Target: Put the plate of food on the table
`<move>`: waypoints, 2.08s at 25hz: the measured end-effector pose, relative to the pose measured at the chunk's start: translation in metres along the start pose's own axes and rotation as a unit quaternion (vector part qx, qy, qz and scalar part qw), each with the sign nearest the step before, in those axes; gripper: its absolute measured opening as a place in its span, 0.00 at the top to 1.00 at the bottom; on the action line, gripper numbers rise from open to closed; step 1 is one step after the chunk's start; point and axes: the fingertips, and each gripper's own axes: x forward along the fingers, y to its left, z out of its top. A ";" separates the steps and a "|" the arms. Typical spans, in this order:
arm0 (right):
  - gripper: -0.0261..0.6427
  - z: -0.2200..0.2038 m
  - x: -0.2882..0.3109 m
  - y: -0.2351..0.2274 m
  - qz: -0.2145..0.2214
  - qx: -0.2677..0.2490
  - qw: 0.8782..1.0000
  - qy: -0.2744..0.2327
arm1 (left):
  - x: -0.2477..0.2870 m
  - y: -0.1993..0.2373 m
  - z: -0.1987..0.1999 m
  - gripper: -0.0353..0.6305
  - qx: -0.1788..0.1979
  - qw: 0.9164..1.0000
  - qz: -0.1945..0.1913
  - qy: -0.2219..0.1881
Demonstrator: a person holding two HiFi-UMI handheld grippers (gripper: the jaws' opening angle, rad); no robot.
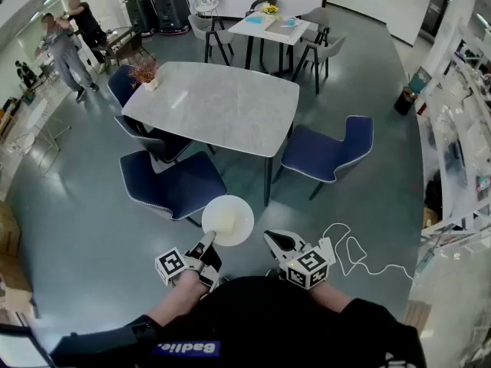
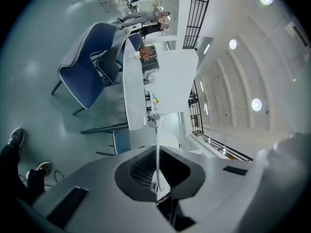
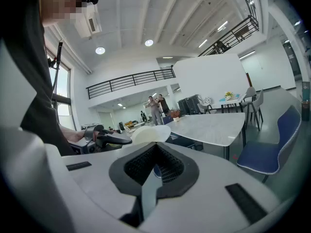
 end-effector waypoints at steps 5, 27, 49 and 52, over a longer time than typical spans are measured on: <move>0.95 -0.002 -0.001 -0.001 0.001 -0.002 1.000 0.001 | -0.001 0.002 -0.001 0.93 -0.002 1.000 -0.001 -0.004; 0.95 0.010 -0.008 -0.035 0.031 -0.003 0.999 -0.006 | 0.024 -0.010 -0.007 0.93 0.004 0.999 0.009 -0.037; 0.94 0.032 0.043 -0.098 0.028 -0.004 1.000 0.004 | 0.080 0.001 0.035 0.93 0.000 0.998 0.009 -0.061; 0.95 0.043 0.077 -0.098 0.028 -0.008 1.000 0.006 | 0.092 0.002 0.069 0.93 0.008 0.999 0.005 -0.054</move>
